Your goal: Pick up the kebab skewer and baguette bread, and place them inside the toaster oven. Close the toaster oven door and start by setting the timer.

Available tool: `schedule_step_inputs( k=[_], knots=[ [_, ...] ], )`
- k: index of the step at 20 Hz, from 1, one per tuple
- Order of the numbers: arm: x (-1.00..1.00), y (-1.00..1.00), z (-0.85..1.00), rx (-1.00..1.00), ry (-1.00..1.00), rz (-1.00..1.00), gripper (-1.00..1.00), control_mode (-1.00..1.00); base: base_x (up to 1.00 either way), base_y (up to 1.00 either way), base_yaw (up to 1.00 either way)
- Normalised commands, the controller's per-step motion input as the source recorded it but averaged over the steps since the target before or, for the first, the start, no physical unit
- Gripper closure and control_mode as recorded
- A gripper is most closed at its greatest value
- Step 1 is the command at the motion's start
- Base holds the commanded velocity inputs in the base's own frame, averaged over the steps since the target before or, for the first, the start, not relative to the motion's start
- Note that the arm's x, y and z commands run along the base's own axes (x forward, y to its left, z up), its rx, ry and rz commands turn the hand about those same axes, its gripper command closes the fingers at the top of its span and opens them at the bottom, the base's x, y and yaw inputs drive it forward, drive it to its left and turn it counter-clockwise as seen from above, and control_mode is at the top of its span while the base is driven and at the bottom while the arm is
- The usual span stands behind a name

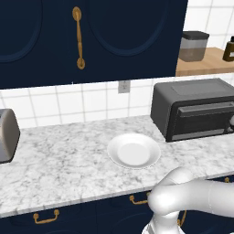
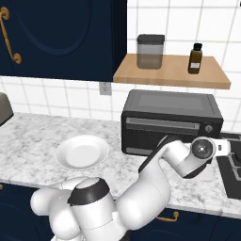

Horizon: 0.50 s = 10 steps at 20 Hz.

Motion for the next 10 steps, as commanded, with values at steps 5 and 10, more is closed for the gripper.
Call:
schedule_step_inputs(
  k=[5, 10],
  knots=[
    [0.0, -0.2, 0.27, 0.04, -0.01, 0.0, -1.0, -1.0, 0.0, 0.0, 0.0],
    [-0.01, -0.17, 0.03, 0.07, -0.09, 0.0, -1.0, -1.0, 0.0, 0.0, 0.0]
  ],
)
